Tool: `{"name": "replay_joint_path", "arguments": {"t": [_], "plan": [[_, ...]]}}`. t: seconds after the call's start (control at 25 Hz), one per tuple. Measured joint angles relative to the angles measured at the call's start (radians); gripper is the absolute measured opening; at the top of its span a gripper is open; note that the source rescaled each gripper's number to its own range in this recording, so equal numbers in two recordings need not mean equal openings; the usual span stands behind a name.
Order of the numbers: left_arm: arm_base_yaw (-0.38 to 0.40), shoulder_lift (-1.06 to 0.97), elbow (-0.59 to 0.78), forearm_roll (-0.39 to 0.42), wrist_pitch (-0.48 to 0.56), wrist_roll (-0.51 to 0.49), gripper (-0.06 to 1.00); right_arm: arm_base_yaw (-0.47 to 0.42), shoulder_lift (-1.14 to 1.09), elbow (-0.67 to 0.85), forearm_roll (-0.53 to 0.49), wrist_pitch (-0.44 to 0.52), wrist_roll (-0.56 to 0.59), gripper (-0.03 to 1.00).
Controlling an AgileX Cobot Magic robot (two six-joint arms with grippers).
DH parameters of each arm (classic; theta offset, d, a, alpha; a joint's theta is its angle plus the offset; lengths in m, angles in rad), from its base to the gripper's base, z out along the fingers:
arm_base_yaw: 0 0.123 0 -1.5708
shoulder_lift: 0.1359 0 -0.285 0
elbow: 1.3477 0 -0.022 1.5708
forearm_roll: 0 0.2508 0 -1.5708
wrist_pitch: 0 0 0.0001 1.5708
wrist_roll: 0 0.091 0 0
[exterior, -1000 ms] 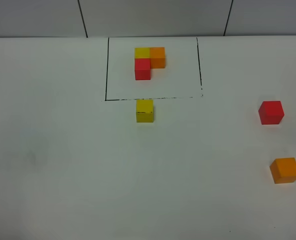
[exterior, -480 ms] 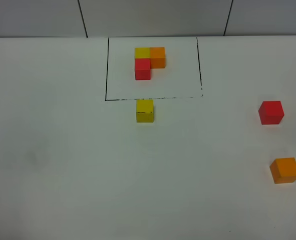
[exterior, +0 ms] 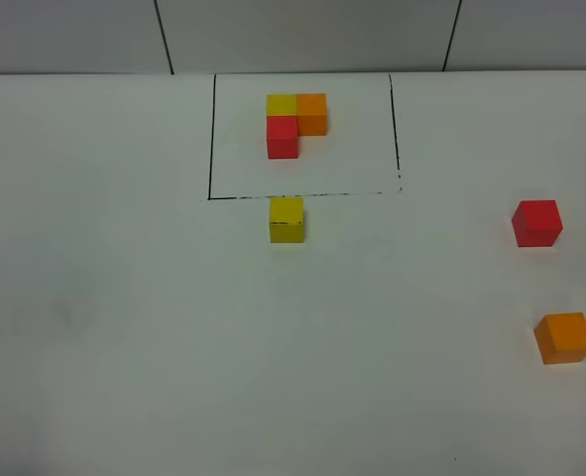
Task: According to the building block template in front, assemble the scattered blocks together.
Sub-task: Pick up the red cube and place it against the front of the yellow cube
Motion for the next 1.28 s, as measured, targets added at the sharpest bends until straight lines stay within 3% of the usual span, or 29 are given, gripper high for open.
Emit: {"name": "replay_joint_path", "arguments": {"t": [1.04,1.28], "plan": [[0.000,0.003,0.000,0.000,-0.001,0.000,0.63,0.000,0.002,-0.003,0.001,0.005,0.012,0.77],[0.000,0.003,0.000,0.000,-0.001,0.000,0.63,0.000,0.197,-0.051,0.000,0.022,0.053,0.77]]}}
